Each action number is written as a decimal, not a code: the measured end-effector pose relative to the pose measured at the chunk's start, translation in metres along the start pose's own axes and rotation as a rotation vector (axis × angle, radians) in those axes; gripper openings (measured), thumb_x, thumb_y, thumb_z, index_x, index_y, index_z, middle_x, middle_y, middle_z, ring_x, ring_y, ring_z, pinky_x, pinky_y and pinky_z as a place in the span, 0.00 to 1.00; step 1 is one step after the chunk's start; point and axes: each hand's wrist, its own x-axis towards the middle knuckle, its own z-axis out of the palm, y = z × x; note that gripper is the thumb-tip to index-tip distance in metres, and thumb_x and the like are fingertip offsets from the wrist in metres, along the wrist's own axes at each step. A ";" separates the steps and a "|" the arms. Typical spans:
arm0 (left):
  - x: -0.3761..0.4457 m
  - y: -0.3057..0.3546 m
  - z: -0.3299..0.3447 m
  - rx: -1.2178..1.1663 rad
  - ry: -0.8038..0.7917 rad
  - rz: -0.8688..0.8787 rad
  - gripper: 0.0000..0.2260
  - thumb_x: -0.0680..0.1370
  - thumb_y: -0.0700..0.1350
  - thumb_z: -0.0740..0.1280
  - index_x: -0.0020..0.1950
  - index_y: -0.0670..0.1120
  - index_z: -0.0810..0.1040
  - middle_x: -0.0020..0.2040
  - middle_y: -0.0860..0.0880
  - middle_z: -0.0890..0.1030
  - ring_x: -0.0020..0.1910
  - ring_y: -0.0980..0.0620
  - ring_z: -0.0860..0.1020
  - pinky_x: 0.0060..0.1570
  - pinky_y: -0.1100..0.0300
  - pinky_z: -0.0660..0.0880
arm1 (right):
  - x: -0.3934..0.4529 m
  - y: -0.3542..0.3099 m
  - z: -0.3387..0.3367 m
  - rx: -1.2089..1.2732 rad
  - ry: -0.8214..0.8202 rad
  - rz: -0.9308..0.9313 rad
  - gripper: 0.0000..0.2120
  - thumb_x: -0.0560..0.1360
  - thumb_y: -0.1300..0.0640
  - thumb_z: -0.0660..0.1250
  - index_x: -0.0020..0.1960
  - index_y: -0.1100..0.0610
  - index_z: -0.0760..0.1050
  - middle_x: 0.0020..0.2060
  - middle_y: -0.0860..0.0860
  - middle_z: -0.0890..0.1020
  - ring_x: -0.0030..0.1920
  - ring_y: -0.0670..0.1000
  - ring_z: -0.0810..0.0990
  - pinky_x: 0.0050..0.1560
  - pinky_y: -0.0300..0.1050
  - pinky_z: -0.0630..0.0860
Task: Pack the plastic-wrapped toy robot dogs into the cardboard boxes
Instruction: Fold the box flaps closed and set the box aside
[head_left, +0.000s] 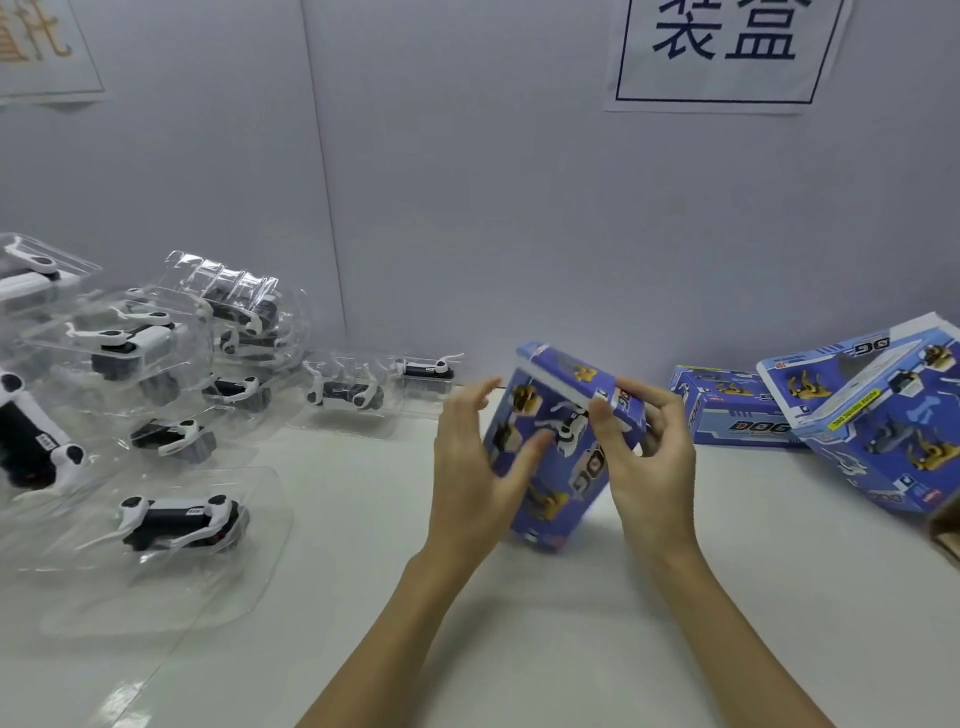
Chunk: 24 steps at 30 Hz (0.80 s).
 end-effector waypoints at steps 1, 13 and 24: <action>-0.002 0.002 0.002 0.131 -0.038 0.058 0.41 0.74 0.66 0.73 0.80 0.50 0.63 0.72 0.54 0.71 0.70 0.54 0.71 0.68 0.46 0.71 | -0.003 0.000 0.002 0.041 0.006 0.040 0.23 0.72 0.44 0.74 0.62 0.51 0.73 0.56 0.54 0.85 0.56 0.55 0.86 0.49 0.52 0.86; 0.012 -0.014 -0.026 0.339 -0.362 0.349 0.56 0.63 0.64 0.81 0.83 0.47 0.57 0.77 0.52 0.64 0.78 0.51 0.63 0.78 0.35 0.53 | 0.004 -0.002 -0.009 -0.051 -0.361 0.139 0.19 0.76 0.43 0.66 0.65 0.46 0.69 0.59 0.53 0.83 0.60 0.56 0.85 0.50 0.53 0.85; 0.011 -0.011 -0.021 0.432 -0.332 0.383 0.57 0.63 0.66 0.80 0.83 0.52 0.54 0.76 0.49 0.64 0.75 0.47 0.63 0.73 0.33 0.60 | 0.000 0.001 -0.004 -0.085 -0.423 0.063 0.25 0.81 0.49 0.62 0.77 0.37 0.67 0.66 0.52 0.81 0.60 0.54 0.85 0.47 0.50 0.86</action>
